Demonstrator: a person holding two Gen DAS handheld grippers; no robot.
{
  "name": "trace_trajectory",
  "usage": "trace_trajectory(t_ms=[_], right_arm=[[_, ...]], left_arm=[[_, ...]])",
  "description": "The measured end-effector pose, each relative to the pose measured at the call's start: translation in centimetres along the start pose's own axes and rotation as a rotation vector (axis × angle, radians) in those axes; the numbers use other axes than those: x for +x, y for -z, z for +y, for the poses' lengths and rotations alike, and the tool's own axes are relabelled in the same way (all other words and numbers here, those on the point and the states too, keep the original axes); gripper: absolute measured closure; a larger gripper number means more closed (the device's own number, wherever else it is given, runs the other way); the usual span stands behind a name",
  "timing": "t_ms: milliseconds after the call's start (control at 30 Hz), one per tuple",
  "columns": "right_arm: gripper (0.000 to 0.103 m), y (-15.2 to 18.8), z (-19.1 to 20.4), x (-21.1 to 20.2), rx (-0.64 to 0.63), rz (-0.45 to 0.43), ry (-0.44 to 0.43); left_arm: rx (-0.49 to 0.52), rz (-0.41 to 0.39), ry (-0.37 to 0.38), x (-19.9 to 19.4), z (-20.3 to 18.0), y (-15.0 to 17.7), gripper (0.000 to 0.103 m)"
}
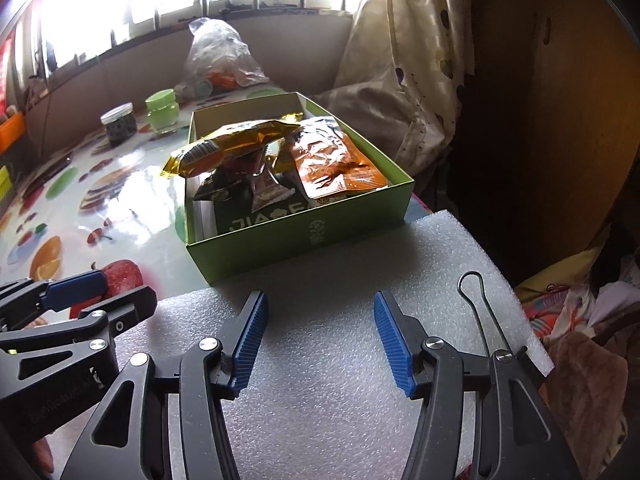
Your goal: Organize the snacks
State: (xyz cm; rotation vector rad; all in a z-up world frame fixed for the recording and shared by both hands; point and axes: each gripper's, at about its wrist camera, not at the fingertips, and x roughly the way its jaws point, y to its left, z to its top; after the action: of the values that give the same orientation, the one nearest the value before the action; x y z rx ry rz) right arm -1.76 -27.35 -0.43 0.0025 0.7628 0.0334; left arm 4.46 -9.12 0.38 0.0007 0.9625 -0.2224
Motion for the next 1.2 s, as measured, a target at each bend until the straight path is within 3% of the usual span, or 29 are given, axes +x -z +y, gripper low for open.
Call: trace_trajectory(t_ms=[1200], right_arm=[[0.048,0.07,0.04,0.01,0.002,-0.003,0.0]], left_arm=[[-0.013,0.003,-0.002,-0.04,0.07,-0.02,0.048]])
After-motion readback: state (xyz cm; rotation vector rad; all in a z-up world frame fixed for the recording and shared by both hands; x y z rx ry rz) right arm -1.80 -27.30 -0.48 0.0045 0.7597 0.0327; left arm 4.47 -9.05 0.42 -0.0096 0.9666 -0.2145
